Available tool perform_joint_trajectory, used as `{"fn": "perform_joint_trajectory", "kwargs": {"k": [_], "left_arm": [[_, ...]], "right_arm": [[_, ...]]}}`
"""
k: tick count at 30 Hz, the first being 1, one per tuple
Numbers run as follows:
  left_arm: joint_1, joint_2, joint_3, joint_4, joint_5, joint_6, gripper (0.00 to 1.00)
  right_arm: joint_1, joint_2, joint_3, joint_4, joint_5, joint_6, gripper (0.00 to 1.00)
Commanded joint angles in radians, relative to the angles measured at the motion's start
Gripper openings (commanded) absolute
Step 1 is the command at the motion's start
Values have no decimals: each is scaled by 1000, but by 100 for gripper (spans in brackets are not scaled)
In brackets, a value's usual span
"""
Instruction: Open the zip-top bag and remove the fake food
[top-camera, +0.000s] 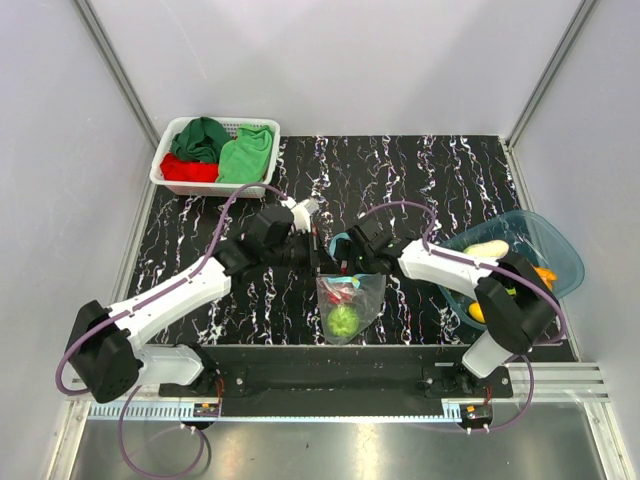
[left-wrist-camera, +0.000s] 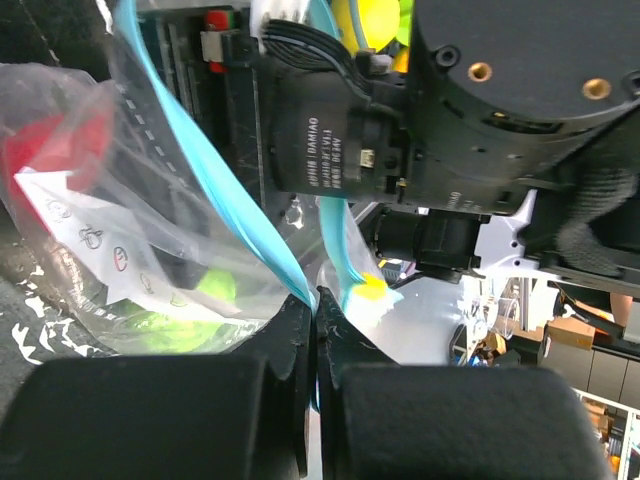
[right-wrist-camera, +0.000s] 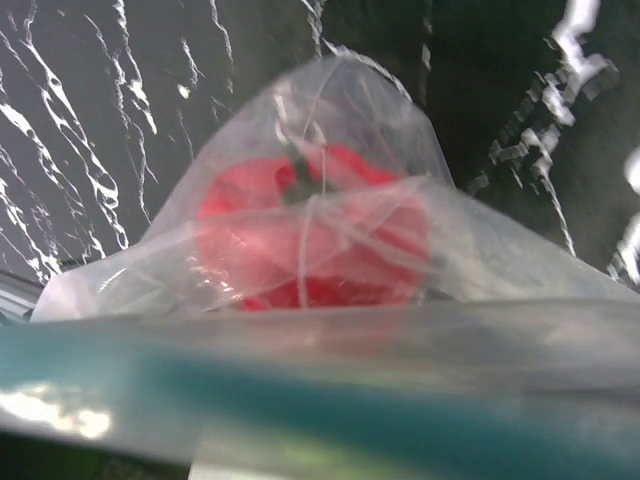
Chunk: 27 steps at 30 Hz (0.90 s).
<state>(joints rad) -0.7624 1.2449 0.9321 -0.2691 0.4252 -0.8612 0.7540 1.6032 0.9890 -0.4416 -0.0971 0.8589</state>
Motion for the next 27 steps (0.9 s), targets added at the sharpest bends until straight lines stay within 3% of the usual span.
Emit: {"fn": "perform_joint_trajectory", "kwargs": {"k": [1,5,7,12,13,15,21,27], "left_arm": [[-3,-33,-7,36,49,16,0],[-2,-27,-7,31,61,22,0],[-2,-27,-7,27,63,24,0],[9,-41,-6,1,61,47,0],[14,-44,-4,-8,63,53,0],[21,-48,-4,-36,61,79,0],[40,-39,25,-143,27,151,0],[38,25,108,-180,72,191,0]], "right_arm": [[-4,43,-64,187,1,-58,91],[-5,61,-104,279,16,-74,94],[-4,89,-96,285,14,-77,90],[-4,60,-62,176,10,-55,61],[-5,29,-47,115,11,-52,50],[-4,-9,-41,64,1,-47,44],[-4,-172,17,-138,-3,-47,40],[-4,-203,149,-302,-50,12,41]]}}
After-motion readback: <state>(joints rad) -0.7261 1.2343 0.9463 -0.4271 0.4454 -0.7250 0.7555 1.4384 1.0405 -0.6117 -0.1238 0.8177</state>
